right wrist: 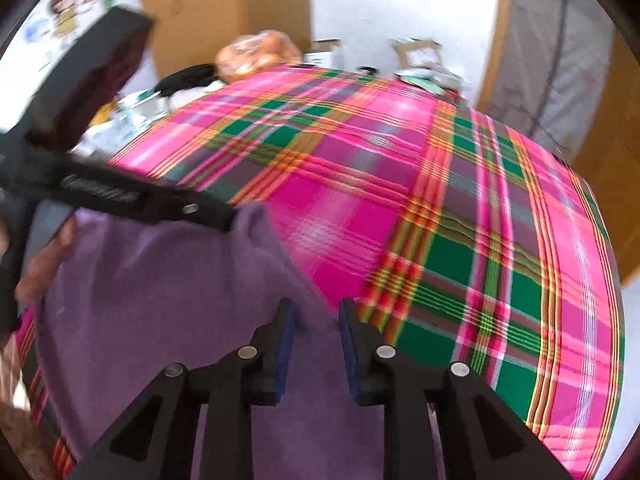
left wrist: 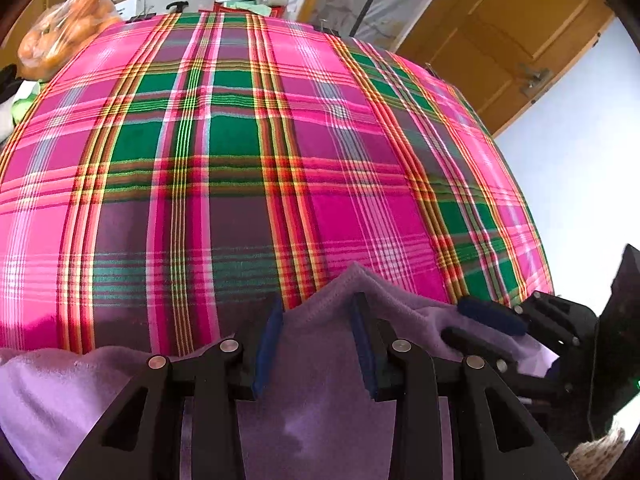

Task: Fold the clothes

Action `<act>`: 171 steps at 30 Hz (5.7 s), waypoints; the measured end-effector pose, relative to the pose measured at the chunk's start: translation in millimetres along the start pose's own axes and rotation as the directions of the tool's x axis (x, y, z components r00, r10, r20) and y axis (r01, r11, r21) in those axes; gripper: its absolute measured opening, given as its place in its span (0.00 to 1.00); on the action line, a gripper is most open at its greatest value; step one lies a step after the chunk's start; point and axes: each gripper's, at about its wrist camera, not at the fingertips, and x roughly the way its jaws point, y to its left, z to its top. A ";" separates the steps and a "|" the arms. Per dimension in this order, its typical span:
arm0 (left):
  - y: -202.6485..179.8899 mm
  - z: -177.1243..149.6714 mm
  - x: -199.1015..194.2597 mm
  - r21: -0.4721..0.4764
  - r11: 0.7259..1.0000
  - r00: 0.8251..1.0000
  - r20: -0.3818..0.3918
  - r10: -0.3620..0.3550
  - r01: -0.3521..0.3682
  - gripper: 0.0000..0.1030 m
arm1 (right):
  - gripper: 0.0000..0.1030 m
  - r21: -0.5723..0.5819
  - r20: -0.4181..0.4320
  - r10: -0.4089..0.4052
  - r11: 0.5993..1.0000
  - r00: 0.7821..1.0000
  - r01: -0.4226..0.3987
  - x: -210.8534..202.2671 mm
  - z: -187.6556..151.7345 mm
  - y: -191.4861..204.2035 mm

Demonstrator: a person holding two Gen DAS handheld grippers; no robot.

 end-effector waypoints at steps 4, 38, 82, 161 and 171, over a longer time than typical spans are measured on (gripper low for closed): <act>-0.2 4.5 2.7 0.001 1.000 1.000 0.013 0.001 -0.001 0.35 | 0.29 0.079 0.006 0.007 0.997 1.000 -0.008 4.4 2.4 -13.5; -14.9 -31.5 -21.4 -0.041 0.999 0.999 0.021 -0.029 0.029 0.35 | 0.36 0.440 -0.037 -0.361 0.831 0.932 0.340 -99.5 -132.4 -132.2; -17.4 -36.3 -17.4 -0.079 0.997 0.998 0.070 0.000 0.005 0.36 | 0.13 0.658 -0.136 -0.553 0.570 0.822 0.492 -147.1 -190.3 -204.9; 223.3 -70.4 -121.5 -0.437 0.885 0.985 0.123 -0.119 0.162 0.39 | 0.26 0.215 0.086 -0.159 0.967 0.984 0.138 -57.6 -81.3 38.9; 238.5 -74.1 -112.2 -0.533 0.799 0.961 0.154 -0.231 0.277 0.38 | 0.27 0.219 0.083 -0.153 0.967 0.985 0.132 -53.5 -80.1 39.5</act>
